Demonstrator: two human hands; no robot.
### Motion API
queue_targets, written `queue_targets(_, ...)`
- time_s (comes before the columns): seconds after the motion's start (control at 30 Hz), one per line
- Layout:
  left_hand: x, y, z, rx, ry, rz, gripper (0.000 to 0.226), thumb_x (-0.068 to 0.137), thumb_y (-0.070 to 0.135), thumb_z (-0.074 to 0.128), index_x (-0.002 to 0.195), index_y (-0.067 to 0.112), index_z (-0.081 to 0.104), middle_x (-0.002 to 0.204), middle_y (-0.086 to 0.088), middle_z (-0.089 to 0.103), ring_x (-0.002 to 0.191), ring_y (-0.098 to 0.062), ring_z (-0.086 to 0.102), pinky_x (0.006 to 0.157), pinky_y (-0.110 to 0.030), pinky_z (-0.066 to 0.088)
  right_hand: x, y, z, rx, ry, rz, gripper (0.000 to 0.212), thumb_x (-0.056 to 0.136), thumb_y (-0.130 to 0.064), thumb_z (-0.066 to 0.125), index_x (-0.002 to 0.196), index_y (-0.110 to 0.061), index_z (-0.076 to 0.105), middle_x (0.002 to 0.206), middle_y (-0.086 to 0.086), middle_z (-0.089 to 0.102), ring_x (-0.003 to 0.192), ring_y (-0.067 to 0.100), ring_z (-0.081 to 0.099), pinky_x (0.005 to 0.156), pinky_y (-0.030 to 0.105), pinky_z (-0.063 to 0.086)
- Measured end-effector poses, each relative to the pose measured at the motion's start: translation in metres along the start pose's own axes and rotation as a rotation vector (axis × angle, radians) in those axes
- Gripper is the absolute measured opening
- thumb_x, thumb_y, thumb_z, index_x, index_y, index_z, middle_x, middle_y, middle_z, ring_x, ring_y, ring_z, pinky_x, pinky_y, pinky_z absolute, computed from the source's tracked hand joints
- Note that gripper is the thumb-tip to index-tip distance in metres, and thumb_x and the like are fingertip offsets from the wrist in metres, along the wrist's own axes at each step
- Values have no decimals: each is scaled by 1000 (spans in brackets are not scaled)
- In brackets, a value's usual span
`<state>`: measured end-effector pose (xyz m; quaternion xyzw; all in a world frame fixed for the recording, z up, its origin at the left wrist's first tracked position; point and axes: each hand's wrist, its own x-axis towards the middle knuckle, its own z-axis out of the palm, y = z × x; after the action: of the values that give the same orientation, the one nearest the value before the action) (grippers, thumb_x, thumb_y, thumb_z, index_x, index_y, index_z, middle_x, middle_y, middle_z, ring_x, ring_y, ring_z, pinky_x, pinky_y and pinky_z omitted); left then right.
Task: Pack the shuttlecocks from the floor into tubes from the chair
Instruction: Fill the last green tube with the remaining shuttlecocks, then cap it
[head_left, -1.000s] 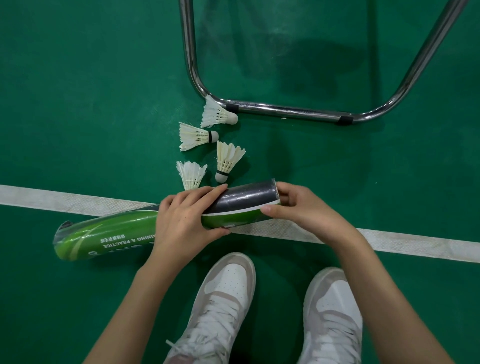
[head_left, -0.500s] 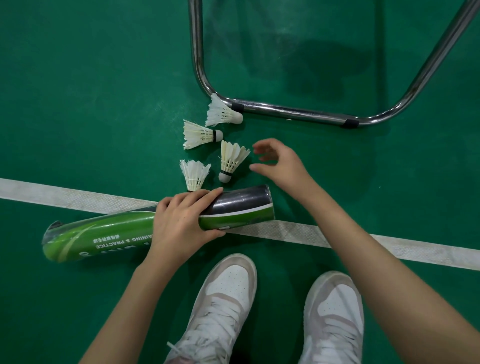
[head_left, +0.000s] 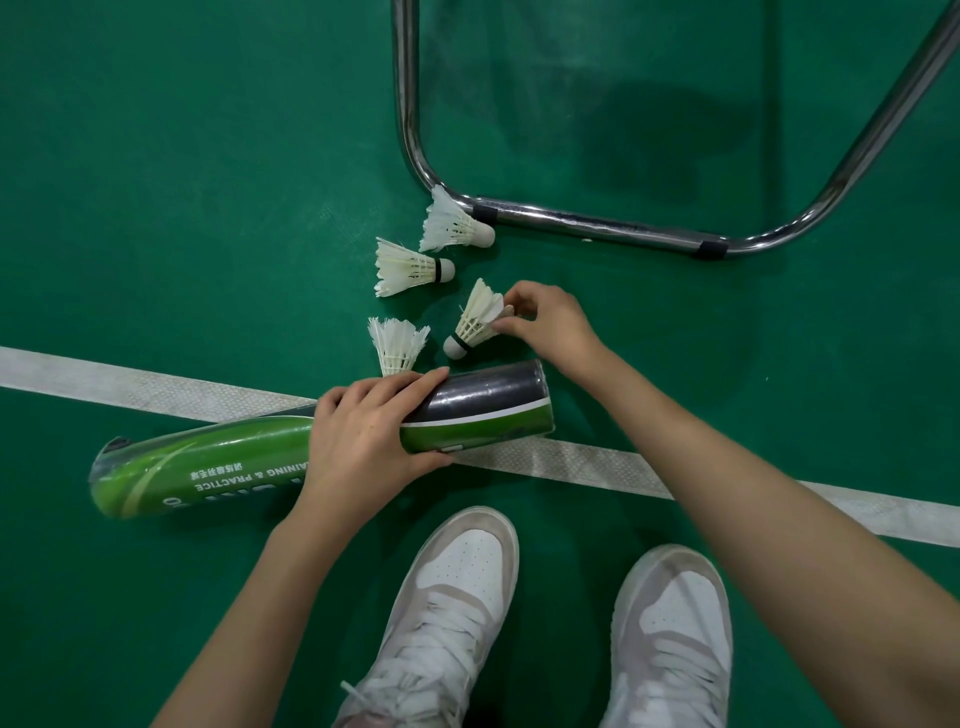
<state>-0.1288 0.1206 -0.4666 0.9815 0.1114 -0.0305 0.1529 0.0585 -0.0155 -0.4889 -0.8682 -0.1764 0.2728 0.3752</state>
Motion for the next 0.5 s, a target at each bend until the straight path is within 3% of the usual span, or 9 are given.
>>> queue_targets(0.1, 1, -1, 0, -5, 1, 2, 84, 58, 58, 76, 134, 34, 47, 121, 3, 61, 106, -26, 57, 88, -43, 38, -6, 4, -5, 132, 21, -10, 14, 82, -15, 69, 94, -10, 63, 99, 5, 68, 92, 18, 63, 83, 30, 49)
queue_targets(0.23, 1, -1, 0, -8, -13, 1, 88, 56, 60, 75, 135, 33, 46, 123, 2, 61, 107, -27, 56, 89, -43, 38, -22, 15, -18, 262, 127, 26, 14, 87, -13, 63, 100, -10, 63, 101, 2, 67, 96, 15, 63, 81, 17, 46)
queue_targets(0.33, 1, -2, 0, -13, -24, -1, 88, 57, 62, 72, 136, 34, 44, 124, 2, 60, 109, -26, 55, 90, -43, 36, -45, 24, -29, 374, 240, 89, 12, 88, -12, 61, 100, -12, 62, 96, 1, 67, 90, 13, 63, 82, 19, 47)
queue_targets(0.5, 2, -1, -3, -21, -40, -16, 85, 61, 72, 54, 137, 35, 42, 126, 3, 58, 111, -27, 53, 92, -43, 35, -98, 32, -34, 590, 354, 142, 6, 90, -11, 59, 93, -16, 62, 85, -8, 70, 79, 2, 64, 75, 12, 46)
